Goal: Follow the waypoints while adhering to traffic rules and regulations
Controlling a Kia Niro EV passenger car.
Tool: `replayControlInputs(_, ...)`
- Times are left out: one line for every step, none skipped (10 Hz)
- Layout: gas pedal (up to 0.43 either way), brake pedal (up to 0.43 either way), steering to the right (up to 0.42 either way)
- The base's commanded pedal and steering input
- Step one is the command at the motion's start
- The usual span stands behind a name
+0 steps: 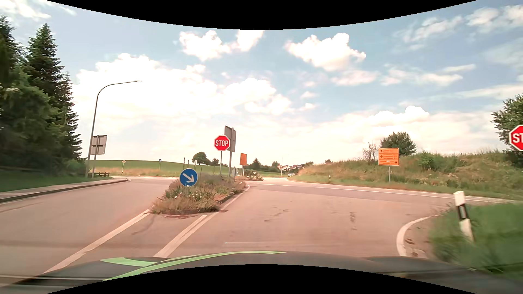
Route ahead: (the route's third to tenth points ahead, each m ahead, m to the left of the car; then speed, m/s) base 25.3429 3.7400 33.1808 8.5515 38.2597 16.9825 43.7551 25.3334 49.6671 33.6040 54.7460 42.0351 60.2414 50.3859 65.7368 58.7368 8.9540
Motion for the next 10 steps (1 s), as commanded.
replayControlInputs(0.000, 0.140, 0.025)
replayControlInputs(0.000, 0.152, 0.026)
replayControlInputs(0.000, 0.159, 0.028)
replayControlInputs(0.000, 0.165, 0.031)
replayControlInputs(0.000, 0.165, 0.032)
replayControlInputs(0.000, 0.171, 0.034)
replayControlInputs(0.000, 0.183, 0.038)
replayControlInputs(0.000, 0.183, 0.040)
replayControlInputs(0.000, 0.201, 0.041)
replayControlInputs(0.000, 0.226, 0.042)
